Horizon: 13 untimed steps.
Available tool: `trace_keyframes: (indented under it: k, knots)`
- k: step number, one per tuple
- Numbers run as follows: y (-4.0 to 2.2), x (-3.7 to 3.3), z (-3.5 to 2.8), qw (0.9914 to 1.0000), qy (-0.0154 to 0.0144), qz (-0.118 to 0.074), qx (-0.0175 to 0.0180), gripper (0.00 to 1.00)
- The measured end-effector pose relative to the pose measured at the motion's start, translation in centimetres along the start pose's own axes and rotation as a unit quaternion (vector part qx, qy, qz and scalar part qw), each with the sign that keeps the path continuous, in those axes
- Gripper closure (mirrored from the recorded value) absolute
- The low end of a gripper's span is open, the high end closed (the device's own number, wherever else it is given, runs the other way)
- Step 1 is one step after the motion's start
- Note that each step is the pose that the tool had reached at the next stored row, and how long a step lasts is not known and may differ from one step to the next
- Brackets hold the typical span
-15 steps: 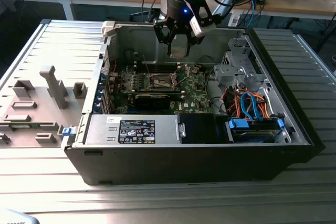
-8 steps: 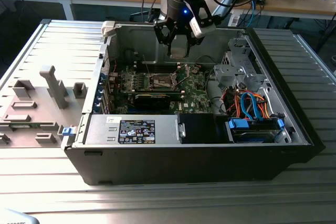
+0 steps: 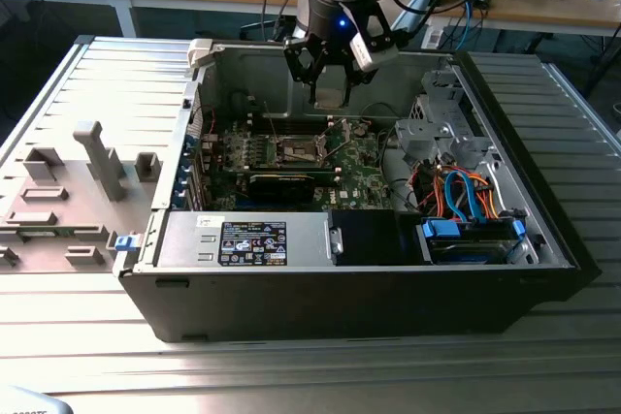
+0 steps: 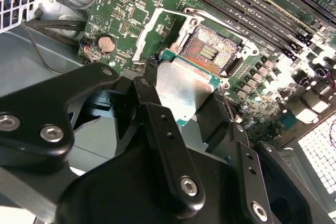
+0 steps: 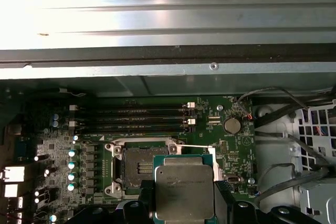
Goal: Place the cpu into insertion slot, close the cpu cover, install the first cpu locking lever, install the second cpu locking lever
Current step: 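Place the cpu into insertion slot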
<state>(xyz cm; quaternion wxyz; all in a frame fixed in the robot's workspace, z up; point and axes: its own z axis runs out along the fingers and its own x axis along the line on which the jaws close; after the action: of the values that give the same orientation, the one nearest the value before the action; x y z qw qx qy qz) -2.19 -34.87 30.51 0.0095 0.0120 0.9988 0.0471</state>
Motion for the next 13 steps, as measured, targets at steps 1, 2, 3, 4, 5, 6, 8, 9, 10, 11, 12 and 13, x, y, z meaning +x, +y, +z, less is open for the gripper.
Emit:
trace_keyframes:
  k: [1, 2, 3, 4, 5, 6, 8, 9, 10, 11, 12, 13]
  knots:
    - [0.0, 0.0, 0.02, 1.0, 0.0, 0.0, 0.0, 0.46]
    - [0.0, 0.0, 0.04, 1.0, 0.0, 0.0, 0.0, 0.46]
    - [-0.01, 0.0, 0.06, 1.0, 0.0, 0.0, 0.0, 0.46]
    - [-0.01, 0.0, 0.14, 1.0, 0.0, 0.0, 0.0, 0.46]
    - [-0.02, 0.0, 0.23, 1.0, 0.0, 0.0, 0.0, 0.46]
    - [-0.02, 0.0, 0.25, 1.0, 0.0, 0.0, 0.0, 0.46]
    - [-0.03, 0.01, 0.29, 1.0, 0.0, 0.0, 0.0, 0.46]
    - [-0.03, 0.01, 0.3, 1.0, 0.0, 0.0, 0.0, 0.46]
    - [-0.03, 0.01, 0.33, 1.0, 0.0, 0.0, 0.0, 0.46]
    - [-0.03, 0.01, 0.36, 1.0, 0.0, 0.0, 0.0, 0.46]
    - [-0.04, 0.01, 0.37, 1.0, 0.0, 0.0, 0.0, 0.46]
    - [-0.04, 0.01, 0.39, 1.0, 0.0, 0.0, 0.0, 0.46]
